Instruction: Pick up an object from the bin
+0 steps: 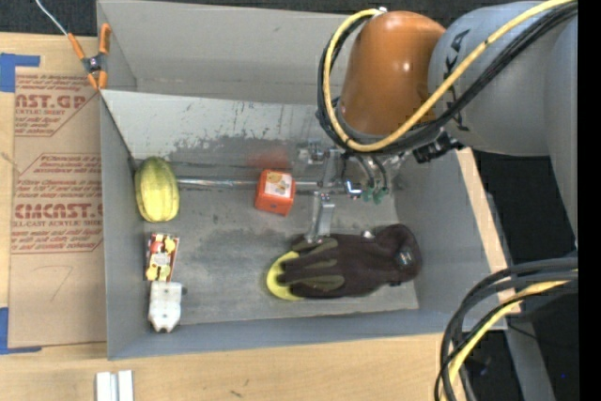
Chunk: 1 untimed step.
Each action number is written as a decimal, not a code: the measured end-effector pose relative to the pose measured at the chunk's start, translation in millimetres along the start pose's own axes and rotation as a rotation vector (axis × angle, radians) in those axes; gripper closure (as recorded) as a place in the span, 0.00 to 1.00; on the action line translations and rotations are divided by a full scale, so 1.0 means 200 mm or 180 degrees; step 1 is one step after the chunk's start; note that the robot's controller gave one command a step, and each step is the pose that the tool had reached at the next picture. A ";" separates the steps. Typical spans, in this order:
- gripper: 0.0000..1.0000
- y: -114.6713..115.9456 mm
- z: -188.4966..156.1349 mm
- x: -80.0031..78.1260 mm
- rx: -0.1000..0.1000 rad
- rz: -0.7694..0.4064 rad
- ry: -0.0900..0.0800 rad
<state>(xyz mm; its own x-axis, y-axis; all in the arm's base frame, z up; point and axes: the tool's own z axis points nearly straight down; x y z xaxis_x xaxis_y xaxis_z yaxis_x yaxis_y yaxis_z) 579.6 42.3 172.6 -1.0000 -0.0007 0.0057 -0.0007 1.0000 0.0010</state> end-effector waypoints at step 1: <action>0.00 0.00 -0.02 -0.01 -0.0001 0.0002 -0.0024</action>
Offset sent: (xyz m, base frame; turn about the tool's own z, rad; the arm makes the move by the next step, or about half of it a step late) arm -0.0499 -0.0551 -0.1026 -0.1952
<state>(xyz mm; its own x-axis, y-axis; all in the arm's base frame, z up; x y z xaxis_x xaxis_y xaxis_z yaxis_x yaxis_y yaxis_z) 581.1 42.1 177.5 -1.0000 -0.0001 -0.0020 -0.0001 1.0000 0.0013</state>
